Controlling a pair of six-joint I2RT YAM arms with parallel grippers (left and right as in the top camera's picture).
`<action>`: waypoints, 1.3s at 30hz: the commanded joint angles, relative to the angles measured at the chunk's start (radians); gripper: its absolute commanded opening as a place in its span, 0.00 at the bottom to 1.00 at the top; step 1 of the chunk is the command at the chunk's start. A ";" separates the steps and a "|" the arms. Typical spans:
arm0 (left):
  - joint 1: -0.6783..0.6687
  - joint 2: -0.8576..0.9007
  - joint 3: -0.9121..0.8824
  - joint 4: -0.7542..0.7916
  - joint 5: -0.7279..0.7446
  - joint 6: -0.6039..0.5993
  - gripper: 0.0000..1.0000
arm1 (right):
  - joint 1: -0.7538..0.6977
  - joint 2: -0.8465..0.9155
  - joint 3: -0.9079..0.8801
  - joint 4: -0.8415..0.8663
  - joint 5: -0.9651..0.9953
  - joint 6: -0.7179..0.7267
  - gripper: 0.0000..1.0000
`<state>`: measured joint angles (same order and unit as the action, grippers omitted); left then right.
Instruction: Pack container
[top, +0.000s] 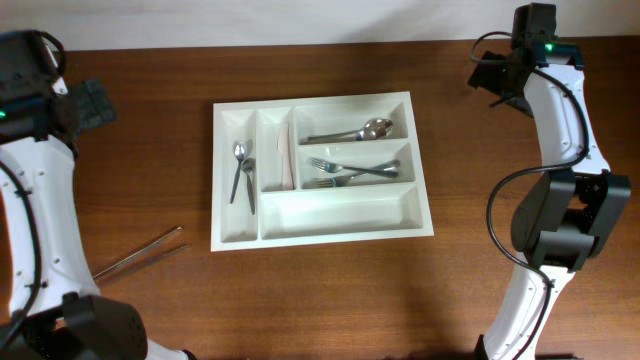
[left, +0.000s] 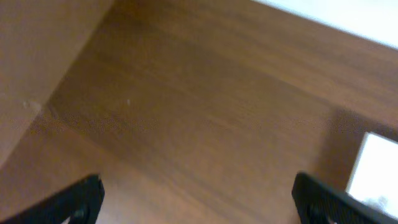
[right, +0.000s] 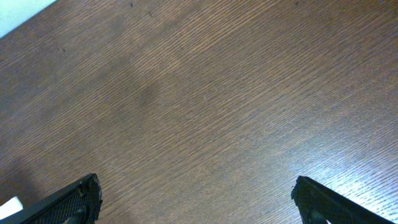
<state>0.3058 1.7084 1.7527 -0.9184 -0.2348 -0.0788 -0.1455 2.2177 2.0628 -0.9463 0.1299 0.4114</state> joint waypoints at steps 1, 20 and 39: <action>0.018 -0.024 -0.113 0.079 -0.069 0.054 0.99 | 0.000 0.013 0.016 0.000 0.002 0.002 0.99; 0.024 -0.026 -0.446 -0.219 0.231 -0.040 0.99 | 0.000 0.013 0.016 0.000 0.002 0.002 0.99; 0.024 -0.026 -0.790 0.048 0.061 0.189 0.99 | 0.000 0.013 0.016 0.000 0.002 0.002 0.99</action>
<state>0.3252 1.6997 1.0439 -0.9134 -0.1318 0.0479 -0.1455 2.2177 2.0628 -0.9463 0.1299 0.4118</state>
